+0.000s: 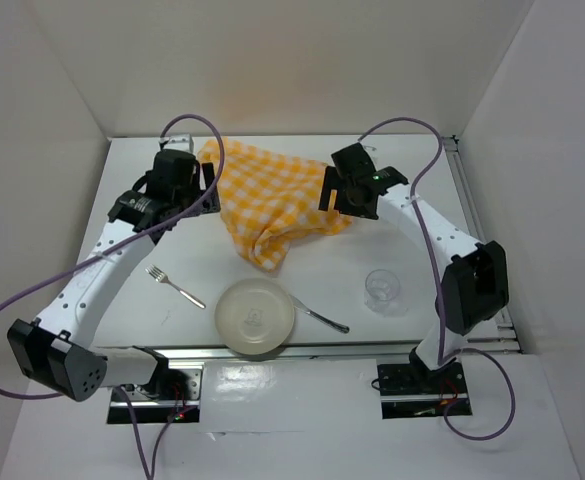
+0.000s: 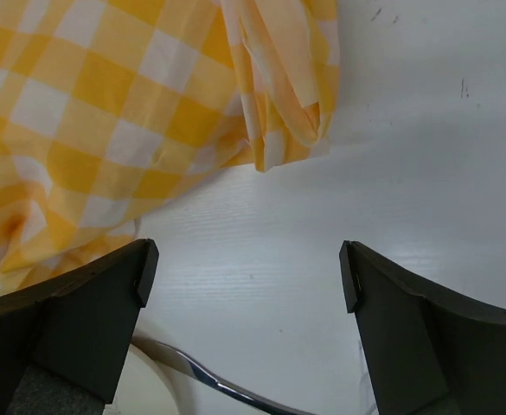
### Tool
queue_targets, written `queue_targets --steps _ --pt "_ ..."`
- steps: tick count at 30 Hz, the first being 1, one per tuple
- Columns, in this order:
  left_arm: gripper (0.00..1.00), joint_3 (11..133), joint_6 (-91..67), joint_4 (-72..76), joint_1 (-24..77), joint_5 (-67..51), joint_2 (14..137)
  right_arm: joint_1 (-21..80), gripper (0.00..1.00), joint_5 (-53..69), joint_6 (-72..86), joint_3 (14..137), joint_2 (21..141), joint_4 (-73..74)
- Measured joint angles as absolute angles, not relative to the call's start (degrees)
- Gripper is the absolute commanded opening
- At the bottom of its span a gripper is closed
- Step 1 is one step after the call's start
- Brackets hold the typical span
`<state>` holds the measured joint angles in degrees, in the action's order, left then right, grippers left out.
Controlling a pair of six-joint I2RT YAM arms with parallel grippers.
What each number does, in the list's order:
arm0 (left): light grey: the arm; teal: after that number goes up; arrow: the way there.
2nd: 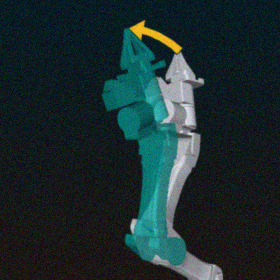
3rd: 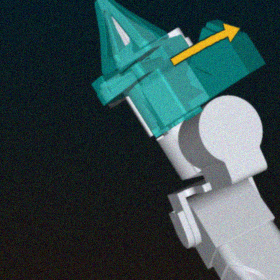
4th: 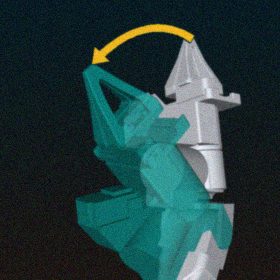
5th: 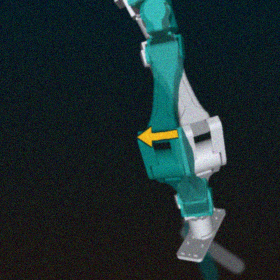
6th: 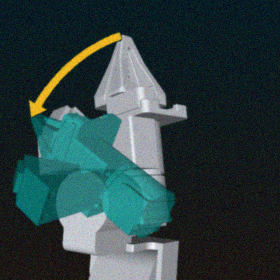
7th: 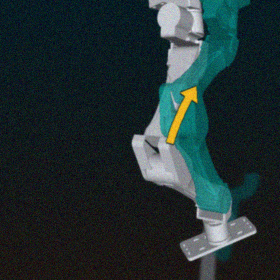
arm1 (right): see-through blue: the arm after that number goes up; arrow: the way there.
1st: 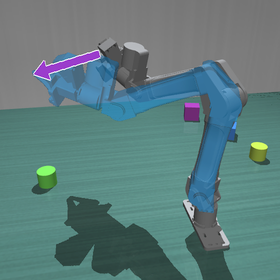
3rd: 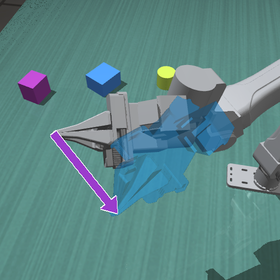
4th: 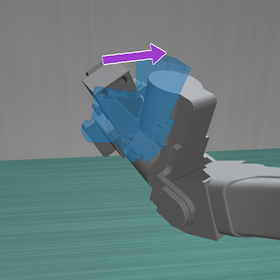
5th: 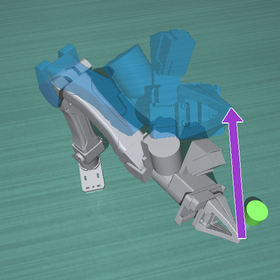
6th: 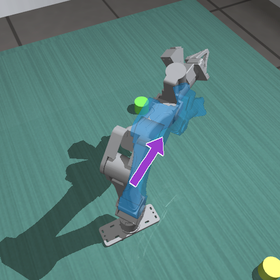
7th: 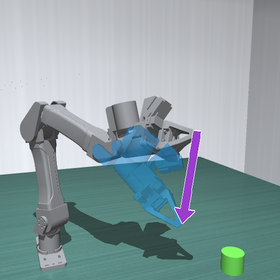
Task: Set the dinner table for one person
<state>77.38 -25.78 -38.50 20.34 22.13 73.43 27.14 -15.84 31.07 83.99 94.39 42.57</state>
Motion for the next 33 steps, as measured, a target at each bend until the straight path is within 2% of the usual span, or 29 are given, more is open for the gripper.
queue_targets --steps 2,6,11,16,24,31,33 --pt "0.93 77.4 -25.8 -39.1 19.6 19.0 74.3 27.4 1.0 -16.0 31.7 84.0 95.1 43.4" --pt "0.79 77.3 -26.1 -39.7 17.0 13.0 74.7 28.8 1.0 -17.0 31.7 84.0 95.2 44.1" --pt "0.81 73.4 -27.5 -38.3 9.5 5.1 73.3 40.4 1.0 -19.2 28.6 80.5 91.9 38.6" --pt "0.79 70.1 -30.1 -38.9 -1.1 -0.7 72.9 55.7 1.0 -13.8 25.3 76.8 87.4 31.9" --pt "0.77 68.5 -31.6 -39.8 -10.6 -8.1 71.3 59.7 1.0 -13.6 24.3 77.8 100.3 30.1" --pt "0.7 65.1 -31.6 -39.6 -11.1 -12.2 69.9 56.2 0.84 -14.1 23.4 78.2 106.6 27.2" --pt "0.69 64.0 -31.6 -39.4 -11.1 -13.1 69.8 54.3 0.71 -13.2 22.6 79.4 109.3 26.0"
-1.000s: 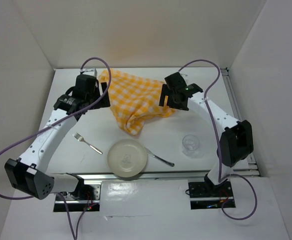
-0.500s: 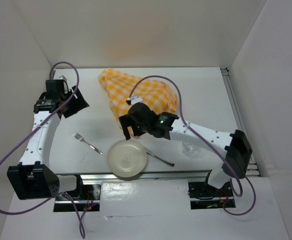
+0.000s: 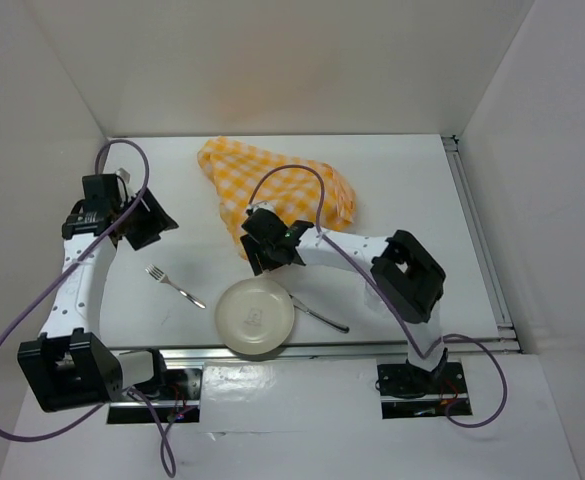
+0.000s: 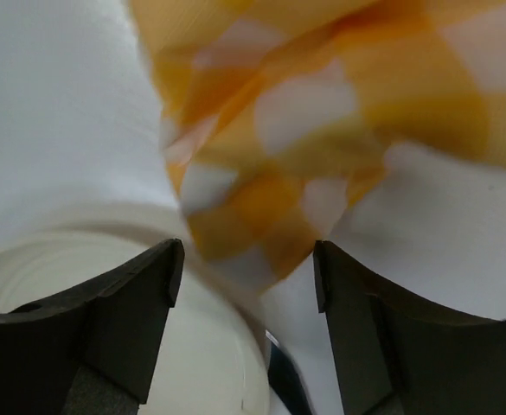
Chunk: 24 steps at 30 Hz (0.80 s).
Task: Set the dinner table for one person
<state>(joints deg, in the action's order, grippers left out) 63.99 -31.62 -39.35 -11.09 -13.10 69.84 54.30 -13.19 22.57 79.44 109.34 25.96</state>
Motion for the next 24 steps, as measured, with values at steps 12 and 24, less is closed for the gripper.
queue_targets --steps 12,24 --pt "0.63 61.8 -31.4 -38.7 -8.3 -14.8 70.2 40.1 0.0 -2.3 10.5 104.3 118.1 31.3" --pt "0.66 69.0 -31.8 -38.1 1.8 -14.5 77.2 14.9 0.0 18.2 6.3 110.7 98.0 34.2"
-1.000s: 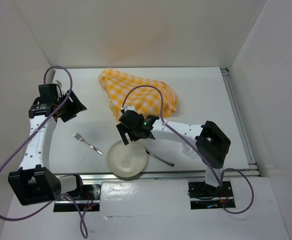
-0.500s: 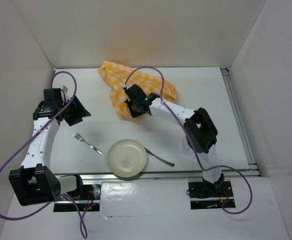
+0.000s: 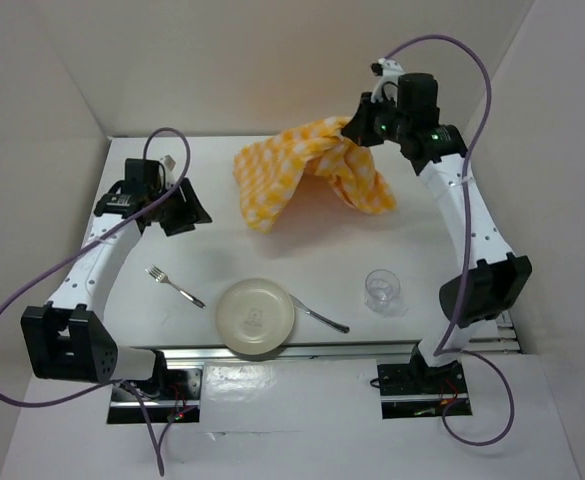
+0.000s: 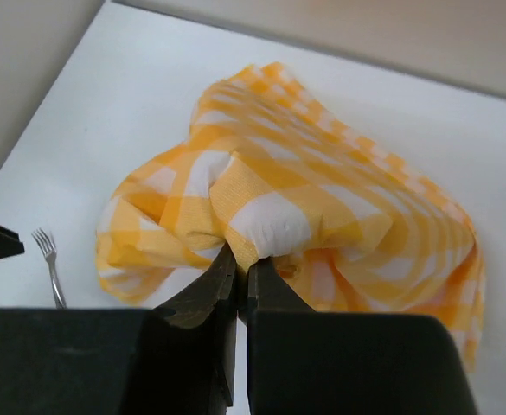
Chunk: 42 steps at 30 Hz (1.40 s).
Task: Set the dinner table for one person
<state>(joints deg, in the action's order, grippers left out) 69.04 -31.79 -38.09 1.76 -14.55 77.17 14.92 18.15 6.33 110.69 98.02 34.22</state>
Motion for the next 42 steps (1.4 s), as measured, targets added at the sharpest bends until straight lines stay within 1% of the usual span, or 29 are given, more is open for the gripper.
queue_targets --steps 1,2,3,4,5,7,9,10,11,14,17,18,19,21,22,23,24,25,26,27,29,30,31,32,33,34,37,42 --pt "0.67 69.1 -31.9 -37.6 2.9 -14.5 77.6 13.6 0.01 19.0 6.6 107.7 96.5 34.1" --pt "0.67 69.1 -32.0 -37.1 4.1 -14.6 78.4 12.5 0.04 19.5 6.8 105.2 95.9 34.2" --pt "0.68 69.4 -32.2 -36.8 5.5 -14.6 79.7 11.9 0.2 19.5 7.1 104.0 96.5 34.3" --pt "0.7 70.1 -32.3 -36.9 6.8 -14.6 81.2 11.7 0.38 19.1 7.7 103.6 98.2 34.8" --pt "0.73 71.3 -32.6 -36.9 8.5 -14.7 83.3 11.6 0.51 18.5 8.3 104.3 100.9 35.2" --pt "0.74 74.1 -33.2 -37.4 11.8 -14.8 88.1 12.1 0.65 15.9 9.3 108.0 108.6 37.9" --pt "0.78 77.1 -33.3 -37.9 14.4 -14.5 92.5 13.0 0.81 11.9 10.5 112.3 116.9 41.1" --pt "0.8 78.1 -33.5 -38.1 15.6 -14.1 94.2 13.4 0.89 9.7 10.9 112.5 119.3 42.0" --pt "0.82 78.8 -33.7 -38.5 16.6 -13.6 95.4 14.0 0.99 7.4 11.3 111.4 120.7 43.3" --pt "0.85 79.5 -35.3 -39.9 17.9 -12.1 96.5 15.8 0.99 4.1 12.8 105.0 118.2 44.8" --pt "0.87 79.5 -37.7 -40.3 17.3 -11.6 96.5 17.0 0.99 3.4 14.6 96.9 107.9 44.0" --pt "0.87 79.5 -38.4 -40.2 17.0 -11.4 96.5 17.0 0.96 3.4 15.4 94.4 103.1 43.1" --pt "0.9 79.3 -39.4 -40.0 16.6 -11.5 96.5 17.0 0.91 3.4 16.2 92.1 97.7 42.1" --pt "0.94 78.4 -40.9 -38.3 15.9 -12.7 96.5 16.2 0.88 4.2 18.3 88.4 88.4 38.9" --pt "0.94 77.8 -41.6 -37.4 15.6 -13.5 96.5 15.9 0.85 4.8 19.4 87.0 85.4 36.7" --pt "0.95 77.1 -42.6 -36.3 15.3 -14.5 96.6 15.3 0.81 5.8 20.4 83.9 79.8 34.9" --pt "0.95 76.2 -43.8 -35.1 15.1 -16.2 96.6 14.8 0.77 7.0 21.6 81.3 77.1 32.6" --pt "0.93 75.0 -44.7 -33.5 15.0 -18.2 96.6 14.4 0.7 8.4 22.8 78.1 74.2 30.4" --pt "0.91 73.7 -45.8 -31.6 14.9 -20.2 96.6 14.4 0.66 9.9 23.7 75.5 72.5 29.0" --pt "0.9 72.0 -47.4 -29.6 14.8 -22.1 96.6 14.4 0.59 11.6 24.8 73.3 72.0 27.8" --pt "0.9 67.8 -50.4 -25.8 14.7 -25.4 96.6 15.2 0.59 13.9 26.4 70.1 73.0 26.2" --pt "0.9 65.2 -52.2 -23.7 14.4 -26.8 96.5 16.0 0.62 14.5 27.2 68.6 75.0 25.4" --pt "0.9 62.8 -53.7 -22.2 14.0 -27.6 96.2 17.1 0.82 14.6 27.4 67.5 76.7 25.1" --pt "0.9 60.3 -55.3 -21.2 13.2 -28.3 96.0 18.5 0.91 14.9 28.1 66.7 78.7 25.0" --pt "0.9 58.5 -56.3 -20.6 12.5 -28.6 95.7 20.3 0.98 15.4 28.1 66.4 80.6 24.9" --pt "0.9 57.1 -57.3 -20.7 11.6 -28.3 95.4 22.4 1.0 16.0 28.0 66.4 82.5 24.7" --pt "0.9 56.3 -57.8 -22.2 9.4 -26.0 93.6 28.6 1.0 17.0 28.4 66.8 87.9 22.8" --pt "0.9 57.4 -56.7 -24.8 3.8 -23.2 84.6 34.6 1.0 14.8 32.7 68.2 96.5 17.4"
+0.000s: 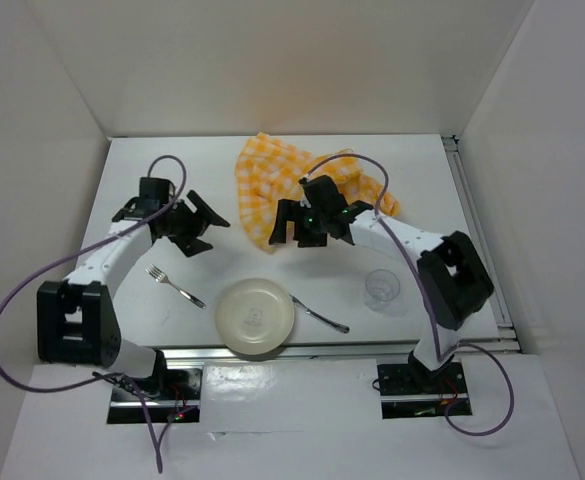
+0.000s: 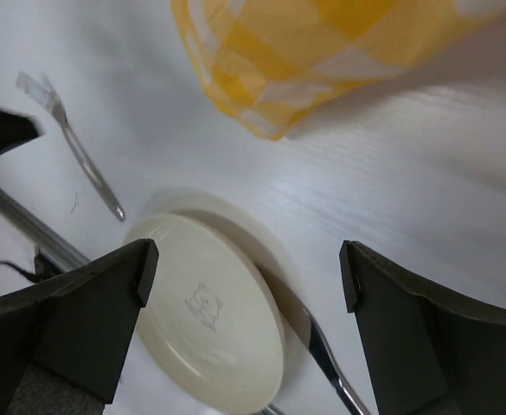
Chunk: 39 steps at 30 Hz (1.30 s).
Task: Set the dinner table for one person
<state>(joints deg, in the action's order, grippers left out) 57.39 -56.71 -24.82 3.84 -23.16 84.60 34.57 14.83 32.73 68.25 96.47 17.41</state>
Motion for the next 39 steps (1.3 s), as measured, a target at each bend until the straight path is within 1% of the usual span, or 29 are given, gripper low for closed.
queue_targets --steps 4,8,10,11,12,13,14,15,19,22,27,28,29,30,31,32,36,38,39 --pt "0.9 58.1 -54.7 -27.0 -2.5 -22.3 77.8 36.6 1.0 10.4 37.6 73.5 105.5 14.2" --pt "0.9 58.0 -52.7 -29.7 -7.8 -22.3 74.4 37.4 1.0 6.8 42.3 79.4 113.3 12.1" --pt "0.88 57.6 -52.0 -30.6 -9.7 -22.5 73.1 38.0 0.8 5.1 45.0 81.0 116.5 9.7" --pt "0.88 57.3 -51.3 -31.1 -10.7 -23.0 72.6 38.3 0.63 4.1 45.9 81.0 117.0 8.8" --pt "0.88 57.0 -51.0 -31.3 -11.2 -23.5 72.2 38.8 0.29 2.9 47.2 81.1 117.4 7.9" --pt "0.88 56.5 -50.9 -31.6 -11.8 -23.8 71.8 39.3 0.12 2.0 47.5 81.8 117.7 7.7" --pt "0.88 56.1 -50.7 -31.8 -12.3 -24.3 71.6 39.8 0.0 1.0 48.3 83.1 118.2 8.0" --pt "0.88 55.8 -50.3 -32.2 -12.7 -24.8 71.5 40.5 0.0 0.2 48.5 85.5 119.0 8.3" --pt "0.88 55.6 -48.3 -33.4 -13.7 -26.3 71.5 43.2 0.0 -1.3 47.3 92.4 119.8 7.1" --pt "0.88 56.2 -46.9 -34.2 -15.0 -26.9 72.4 45.4 0.0 0.4 44.9 92.2 118.2 5.0" --pt "0.91 59.7 -44.4 -35.6 -17.5 -27.1 76.0 47.8 0.01 9.3 39.9 89.4 115.1 2.2" --pt "0.91 60.4 -43.5 -36.0 -18.1 -27.0 76.6 48.1 0.26 11.3 38.9 89.4 114.9 2.3" --pt "0.92 60.9 -43.2 -36.3 -18.5 -26.8 77.0 48.5 0.59 13.1 38.3 89.5 114.9 3.1" --pt "0.92 61.3 -42.3 -36.7 -19.0 -26.7 77.3 48.8 0.79 15.0 37.3 89.8 114.9 4.6" --pt "0.93 61.5 -41.9 -36.9 -19.2 -26.6 77.5 48.9 0.91 17.0 36.2 90.2 114.9 6.5" --pt "0.94 61.5 -41.6 -37.1 -19.5 -26.5 77.6 49.1 1.0 18.7 35.2 90.9 115.0 9.0" --pt "0.95 60.7 -40.4 -37.5 -19.7 -27.0 78.4 49.7 1.0 20.3 31.6 93.4 113.5 16.0" --pt "0.95 59.1 -40.2 -37.5 -19.6 -27.7 78.5 49.7 1.0 18.9 30.6 91.7 110.0 17.4" --pt "0.96 57.8 -40.3 -37.5 -19.1 -28.0 78.5 49.7 0.98 18.0 30.3 90.1 107.2 18.2"
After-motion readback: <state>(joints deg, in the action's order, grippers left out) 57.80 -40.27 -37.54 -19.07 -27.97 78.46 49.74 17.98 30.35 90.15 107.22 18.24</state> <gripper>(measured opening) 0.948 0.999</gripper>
